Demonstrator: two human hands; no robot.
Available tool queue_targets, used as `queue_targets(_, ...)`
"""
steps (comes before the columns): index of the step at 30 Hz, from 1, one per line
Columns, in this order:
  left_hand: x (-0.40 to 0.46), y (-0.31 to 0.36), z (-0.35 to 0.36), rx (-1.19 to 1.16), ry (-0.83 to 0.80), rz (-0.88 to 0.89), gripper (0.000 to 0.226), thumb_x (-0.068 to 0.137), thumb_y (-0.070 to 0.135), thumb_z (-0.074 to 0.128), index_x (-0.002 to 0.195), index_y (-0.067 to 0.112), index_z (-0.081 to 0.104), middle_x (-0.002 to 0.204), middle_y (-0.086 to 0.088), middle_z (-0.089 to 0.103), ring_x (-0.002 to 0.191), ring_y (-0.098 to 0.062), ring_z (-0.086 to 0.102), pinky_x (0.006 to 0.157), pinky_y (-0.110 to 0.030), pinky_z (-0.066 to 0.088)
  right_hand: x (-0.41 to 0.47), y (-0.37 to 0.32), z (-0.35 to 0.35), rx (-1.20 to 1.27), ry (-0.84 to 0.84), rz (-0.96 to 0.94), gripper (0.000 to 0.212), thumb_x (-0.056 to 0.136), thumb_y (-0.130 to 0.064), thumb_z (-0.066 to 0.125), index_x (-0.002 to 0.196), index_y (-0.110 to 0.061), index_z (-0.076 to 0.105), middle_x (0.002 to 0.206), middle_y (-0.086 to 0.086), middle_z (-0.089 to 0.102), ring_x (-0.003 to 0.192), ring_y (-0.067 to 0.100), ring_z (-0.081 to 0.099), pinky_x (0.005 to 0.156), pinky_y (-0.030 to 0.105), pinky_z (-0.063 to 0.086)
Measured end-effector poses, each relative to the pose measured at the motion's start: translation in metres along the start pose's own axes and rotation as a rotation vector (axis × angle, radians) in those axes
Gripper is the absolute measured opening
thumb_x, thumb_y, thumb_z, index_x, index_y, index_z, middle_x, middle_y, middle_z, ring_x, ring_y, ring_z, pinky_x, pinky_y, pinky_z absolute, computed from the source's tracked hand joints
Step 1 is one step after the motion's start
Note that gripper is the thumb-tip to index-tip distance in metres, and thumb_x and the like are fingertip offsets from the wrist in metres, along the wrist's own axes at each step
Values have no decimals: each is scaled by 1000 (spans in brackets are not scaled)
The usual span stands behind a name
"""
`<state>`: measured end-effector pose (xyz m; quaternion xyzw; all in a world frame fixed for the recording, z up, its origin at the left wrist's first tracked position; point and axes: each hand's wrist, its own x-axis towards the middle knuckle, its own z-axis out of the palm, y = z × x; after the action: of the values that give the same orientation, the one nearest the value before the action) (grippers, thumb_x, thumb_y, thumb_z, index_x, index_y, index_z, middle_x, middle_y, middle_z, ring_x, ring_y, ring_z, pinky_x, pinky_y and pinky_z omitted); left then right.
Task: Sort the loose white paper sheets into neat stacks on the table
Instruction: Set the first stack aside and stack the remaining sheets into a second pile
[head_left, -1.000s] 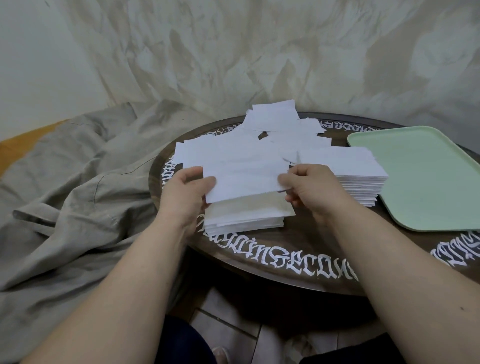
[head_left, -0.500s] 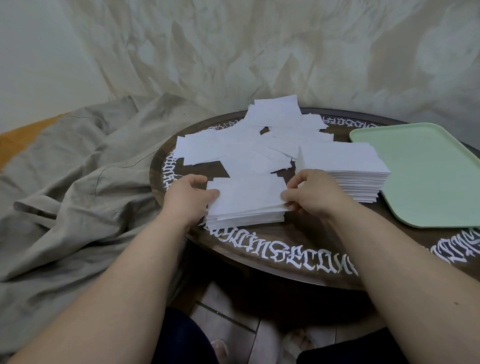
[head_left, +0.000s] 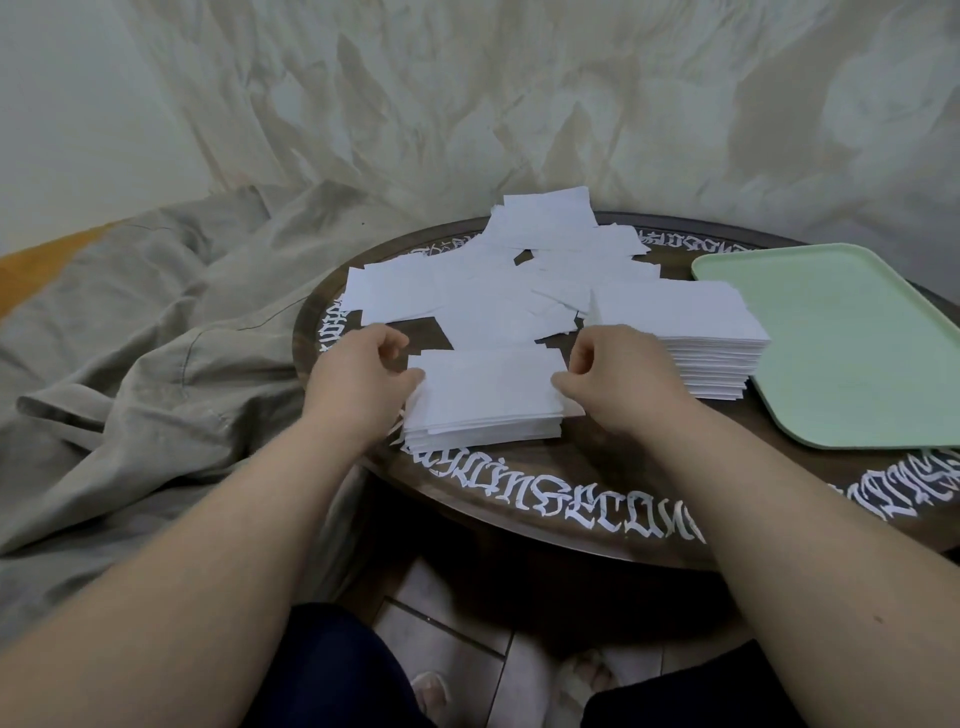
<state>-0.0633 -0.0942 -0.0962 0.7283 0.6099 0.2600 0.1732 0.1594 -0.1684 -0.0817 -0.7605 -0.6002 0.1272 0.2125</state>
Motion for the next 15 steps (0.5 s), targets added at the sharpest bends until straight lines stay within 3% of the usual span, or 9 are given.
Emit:
queue_targets(2,-3,2,-10,95,-14,183,16,80,20,71,86,28,58,87,5,59,80,-14,57,74,-28,42,-2,-2,-3,-70,36,-111,8,87,-27,59,84,-19,61,87,-3,62,85,18,56,73,30,45)
queue_targets(5,-15,-1,-13,135,-56,306,9,80,18,70,86,23,66,88,4,62,82,-16,60,78,-34,48,-7,-4,-3,-167,17,-246,12,89,-27,56,92,-20,66,96,-1,60,90,20,56,74,30,44)
queue_targets(11,-28,-19,-9,118,-98,298,14,78,23,76,91,22,70,90,7,64,85,-11,62,82,-30,48,-19,5,8,-105,-19,-271,20,90,-24,59,107,-17,66,105,1,65,97,19,59,85,31,46)
queue_targets(15,-27,-22,-9,123,-163,266,21,74,26,80,91,25,67,90,7,64,83,-8,62,81,-27,49,-15,8,9,-104,-73,-251,30,83,-28,67,111,-17,62,95,-4,65,94,17,60,85,29,48)
